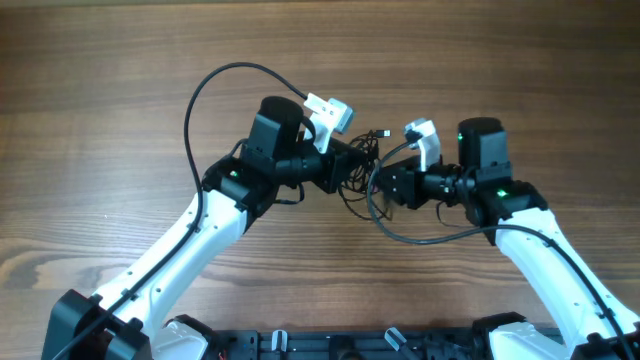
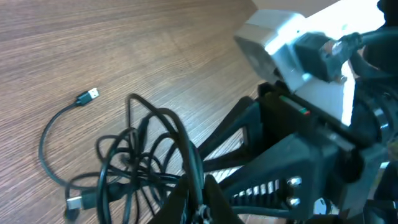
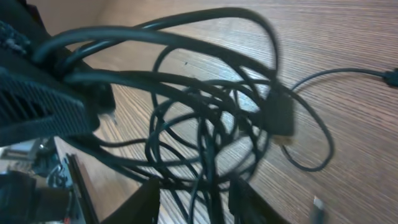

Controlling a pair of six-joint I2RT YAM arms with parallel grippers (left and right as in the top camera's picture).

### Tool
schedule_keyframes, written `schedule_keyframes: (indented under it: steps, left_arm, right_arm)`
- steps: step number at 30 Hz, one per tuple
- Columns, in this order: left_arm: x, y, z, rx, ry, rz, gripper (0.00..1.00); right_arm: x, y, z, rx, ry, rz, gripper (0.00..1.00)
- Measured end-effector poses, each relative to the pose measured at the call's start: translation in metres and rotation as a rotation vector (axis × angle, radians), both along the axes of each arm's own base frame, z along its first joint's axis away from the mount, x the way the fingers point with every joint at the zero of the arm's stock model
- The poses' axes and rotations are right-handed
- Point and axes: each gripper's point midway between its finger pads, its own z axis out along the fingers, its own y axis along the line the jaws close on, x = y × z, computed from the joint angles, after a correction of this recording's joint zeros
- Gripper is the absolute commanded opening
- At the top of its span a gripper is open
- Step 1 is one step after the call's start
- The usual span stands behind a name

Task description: Untangle cables

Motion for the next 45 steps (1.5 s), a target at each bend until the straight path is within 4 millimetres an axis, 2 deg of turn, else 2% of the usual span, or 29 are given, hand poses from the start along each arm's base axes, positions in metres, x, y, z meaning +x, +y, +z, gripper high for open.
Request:
schedule_keyframes:
  steps: [2,5,6,12,15,18,22,23,28,31,33,35,36,37,38,39,40,41,43,45]
  left_arm:
    - [0.002,-0.003,0.006,-0.023,-0.011,0.005,0.04]
    - [0.008,-0.008,0.018,-0.074,-0.023,0.027,0.04]
    - [0.010,-0.009,0.021,-0.090,-0.018,0.036,0.04]
    - [0.009,-0.008,0.019,-0.104,0.050,0.068,0.04]
    - [0.004,-0.001,0.003,-0.050,0.118,0.101,0.04]
    - [-0.002,0.008,-0.014,0.013,0.187,0.133,0.04]
    - [-0.006,0.005,-0.023,0.033,0.242,0.141,0.04]
    - [-0.007,0.001,-0.028,0.035,0.259,0.136,0.04]
    - [-0.012,-0.022,-0.045,0.060,0.330,0.150,0.04]
    - [-0.008,-0.012,-0.063,0.110,0.404,0.253,0.04]
    - [0.001,-0.002,-0.061,0.111,0.427,0.322,0.04]
    - [0.013,0.010,-0.056,0.092,0.437,0.381,0.04]
    - [0.020,0.020,-0.056,0.085,0.446,0.419,0.04]
    - [0.021,0.023,-0.057,0.084,0.451,0.429,0.04]
    - [0.035,0.046,-0.063,0.087,0.454,0.506,0.04]
    - [0.043,0.059,-0.068,0.087,0.450,0.550,0.04]
    - [0.054,0.072,-0.069,0.066,0.429,0.584,0.04]
    - [0.060,0.075,-0.065,0.048,0.397,0.585,0.04]
    - [0.065,0.071,-0.049,0.016,0.327,0.544,0.04]
    - [0.061,0.063,-0.031,0.000,0.253,0.476,0.04]
  right_arm:
    - [-0.001,0.002,-0.003,-0.016,0.000,0.003,0.27]
    - [0.000,0.004,-0.013,-0.030,0.031,-0.005,0.13]
    - [0.001,0.004,-0.016,-0.031,0.046,-0.010,0.05]
    - [0.004,0.005,-0.020,-0.024,0.063,-0.018,0.04]
    - [0.004,0.003,-0.011,0.026,0.062,-0.011,0.04]
    - [0.017,-0.009,0.030,0.150,-0.048,-0.019,0.04]
    - [0.019,-0.031,0.116,0.338,-0.300,0.040,0.04]
    - [0.018,-0.035,0.129,0.362,-0.338,0.057,0.04]
    - [0.011,-0.047,0.164,0.437,-0.428,0.125,0.04]
    - [0.010,-0.059,0.169,0.458,-0.409,0.117,0.04]
    - [0.012,-0.069,0.166,0.471,-0.363,0.082,0.05]
    - [0.015,-0.080,0.160,0.484,-0.304,0.029,0.10]
    - [0.017,-0.084,0.157,0.488,-0.281,0.008,0.18]
    - [0.018,-0.089,0.153,0.493,-0.251,-0.018,0.33]
    - [0.021,-0.092,0.149,0.496,-0.222,-0.047,0.53]
    - [0.023,-0.097,0.145,0.497,-0.191,-0.080,0.64]
    - [0.027,-0.101,0.137,0.498,-0.141,-0.128,0.70]
    - [0.030,-0.103,0.128,0.493,-0.101,-0.165,0.73]
    - [0.034,-0.106,0.112,0.468,-0.056,-0.206,0.79]
    - [0.035,-0.105,0.097,0.434,-0.041,-0.213,0.86]
